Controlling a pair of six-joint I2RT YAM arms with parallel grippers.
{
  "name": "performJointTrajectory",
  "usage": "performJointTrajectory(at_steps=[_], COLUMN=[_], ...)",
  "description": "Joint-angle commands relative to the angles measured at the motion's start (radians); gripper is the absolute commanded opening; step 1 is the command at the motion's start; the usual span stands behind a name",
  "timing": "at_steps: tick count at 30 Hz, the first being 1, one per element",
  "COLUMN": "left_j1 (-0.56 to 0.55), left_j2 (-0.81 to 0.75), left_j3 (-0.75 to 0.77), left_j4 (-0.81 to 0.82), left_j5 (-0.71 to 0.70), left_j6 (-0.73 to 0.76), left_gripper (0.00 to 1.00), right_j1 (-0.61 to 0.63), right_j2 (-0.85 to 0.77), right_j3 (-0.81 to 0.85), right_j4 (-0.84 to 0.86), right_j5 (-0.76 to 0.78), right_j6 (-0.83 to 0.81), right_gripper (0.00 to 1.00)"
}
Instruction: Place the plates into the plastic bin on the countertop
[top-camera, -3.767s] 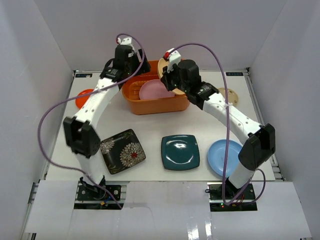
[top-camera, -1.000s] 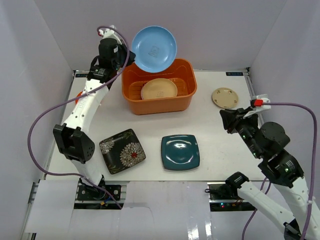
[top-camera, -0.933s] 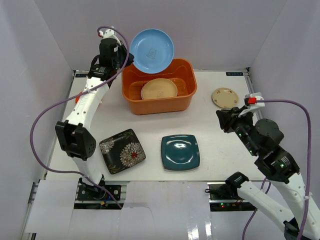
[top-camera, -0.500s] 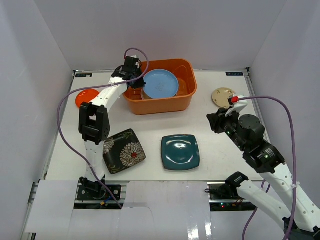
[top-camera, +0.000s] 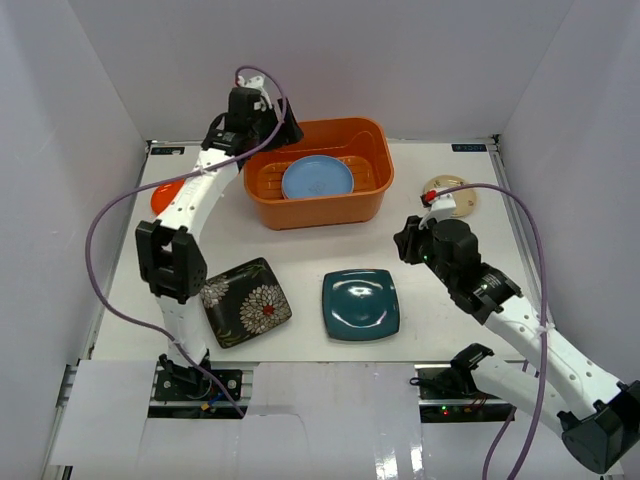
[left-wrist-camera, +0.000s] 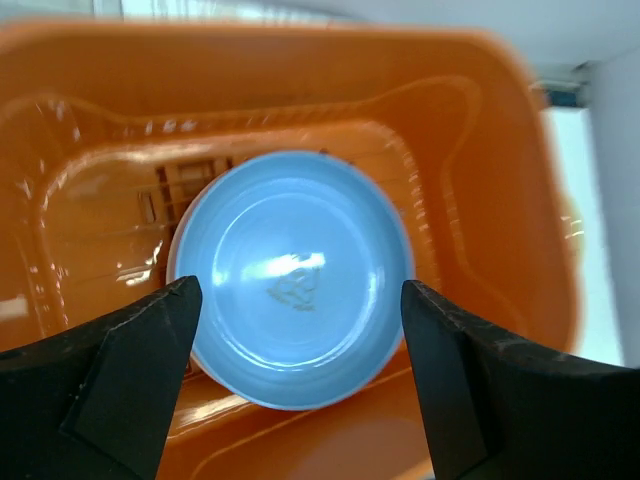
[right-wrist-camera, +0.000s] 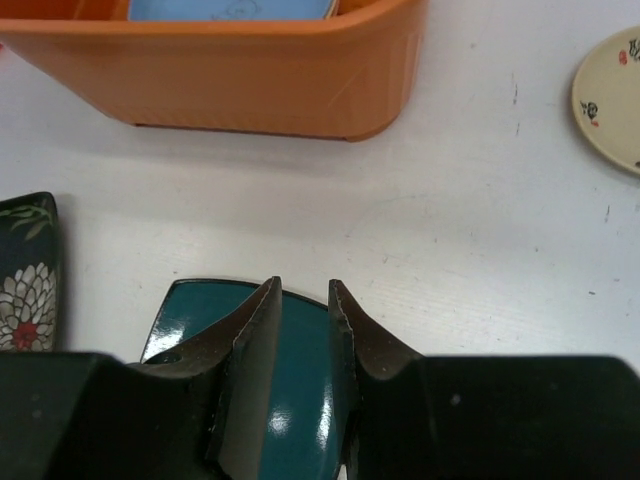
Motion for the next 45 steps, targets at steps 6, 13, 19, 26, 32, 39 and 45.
performJointTrajectory(at_steps=[6,13,19,26,32,39,45], left_j1=[0.288,0.713,0.811,0.835,0.833,0.833,0.833], left_j2=[-0.453,-0.55,-0.435,-0.233,-0.069,0.045,0.066], left_j3=[-0.487,-0.954,-1.058,-1.001,-0.906,-0.826,-0.815], left_j4=[0.171,0.378,0.504,0.607,0.633,0.631,0.706], left_j5=[0.013,0.202,0.182,0.204,0.234,0.234,0.28], left_j6=[-0.215,-0.493,-0.55,-0.59,-0.585,-0.579,-0.576], left_gripper=[0.75,0.77,0.83,0.82,0.51,0.42,0.0], right_j1=[-0.002,-0.018,-0.102,-0.189,-0.407,-0.669,-0.801], right_j2=[0.136,0.147,0.145,0.151,0.258,0.466,0.686], right_j3=[0.007,-0.037,-0.071,-0.112,-0.134,-0.158,-0.11], right_j4=[0.185,0.219,0.219,0.257,0.317,0.499,0.623], right_j5=[0.027,0.015,-0.044,-0.082,-0.146,-0.24,-0.292], right_j6=[0.065,0.079,0.086,0.1,0.198,0.349,0.444], right_gripper=[0.32,0.32,0.32,0.32,0.39,0.57,0.62])
